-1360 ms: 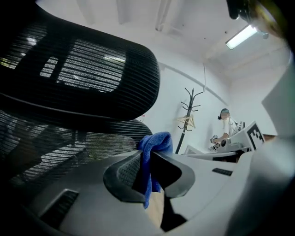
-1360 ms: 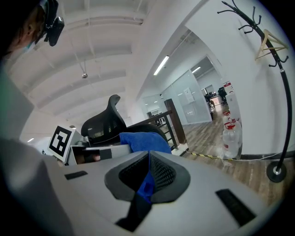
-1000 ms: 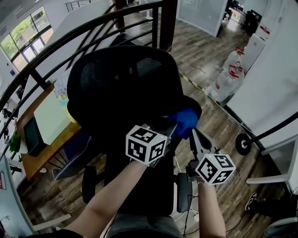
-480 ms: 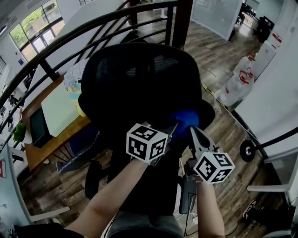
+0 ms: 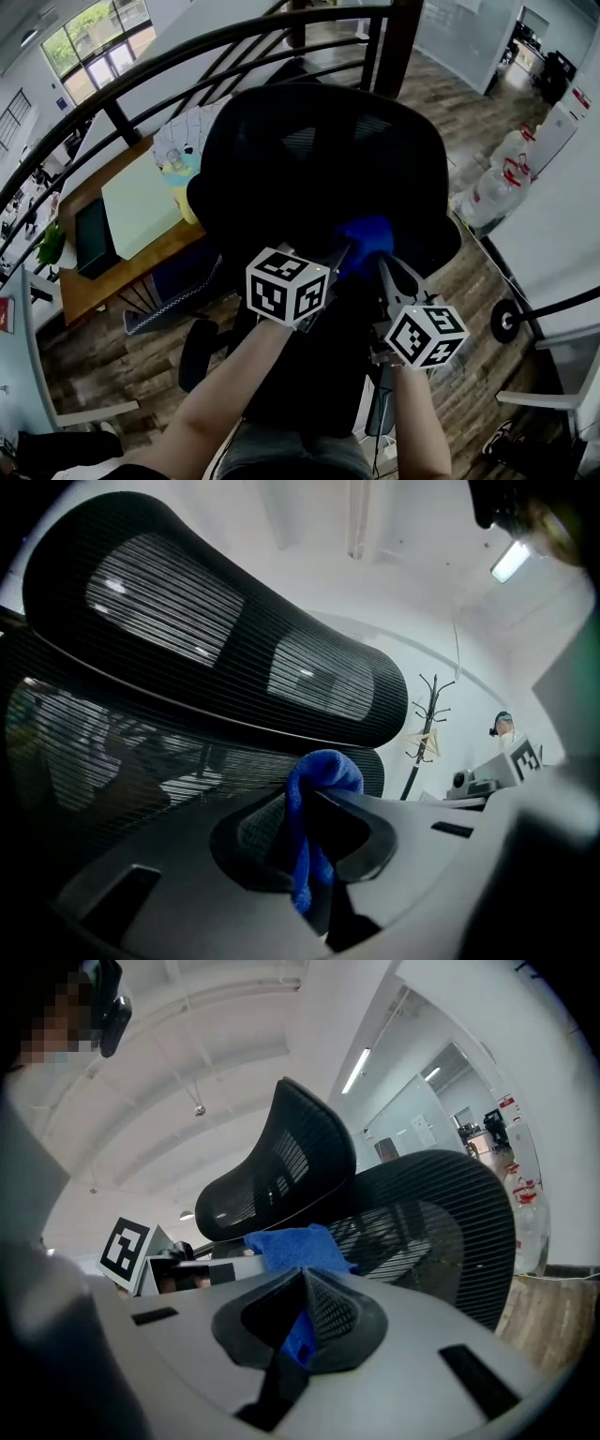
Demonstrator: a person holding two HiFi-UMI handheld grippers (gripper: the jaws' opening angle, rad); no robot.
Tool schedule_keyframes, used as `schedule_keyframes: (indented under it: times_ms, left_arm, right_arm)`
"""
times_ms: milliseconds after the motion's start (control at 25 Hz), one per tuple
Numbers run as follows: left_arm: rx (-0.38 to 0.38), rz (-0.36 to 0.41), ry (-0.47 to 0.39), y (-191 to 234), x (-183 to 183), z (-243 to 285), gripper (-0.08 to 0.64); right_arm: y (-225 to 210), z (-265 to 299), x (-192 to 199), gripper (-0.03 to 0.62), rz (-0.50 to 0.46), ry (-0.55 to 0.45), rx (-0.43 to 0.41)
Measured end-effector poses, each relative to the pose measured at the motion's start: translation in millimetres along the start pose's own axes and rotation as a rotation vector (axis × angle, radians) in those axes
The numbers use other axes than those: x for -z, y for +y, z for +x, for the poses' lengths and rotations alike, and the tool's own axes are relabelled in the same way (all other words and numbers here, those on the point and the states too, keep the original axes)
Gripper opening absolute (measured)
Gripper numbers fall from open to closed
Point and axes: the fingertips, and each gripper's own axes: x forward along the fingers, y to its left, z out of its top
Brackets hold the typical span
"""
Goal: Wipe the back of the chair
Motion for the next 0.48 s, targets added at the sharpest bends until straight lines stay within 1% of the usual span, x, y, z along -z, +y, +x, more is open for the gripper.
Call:
schedule_keyframes:
  times_ms: [160, 480]
  left_arm:
    - [-0.058, -0.023, -0.019, 24.4, -2.3, -19.8, 0.060]
    - [-0.149, -0.054, -0.046, 67.2, -9.7, -55.0, 0.060]
  right_arm:
    - [19.8, 17.6, 6.0, 0.029, -0.004, 0.019, -0.042]
    - [57.3, 51.8, 17.6, 0.029, -0.020, 0.066, -0.119]
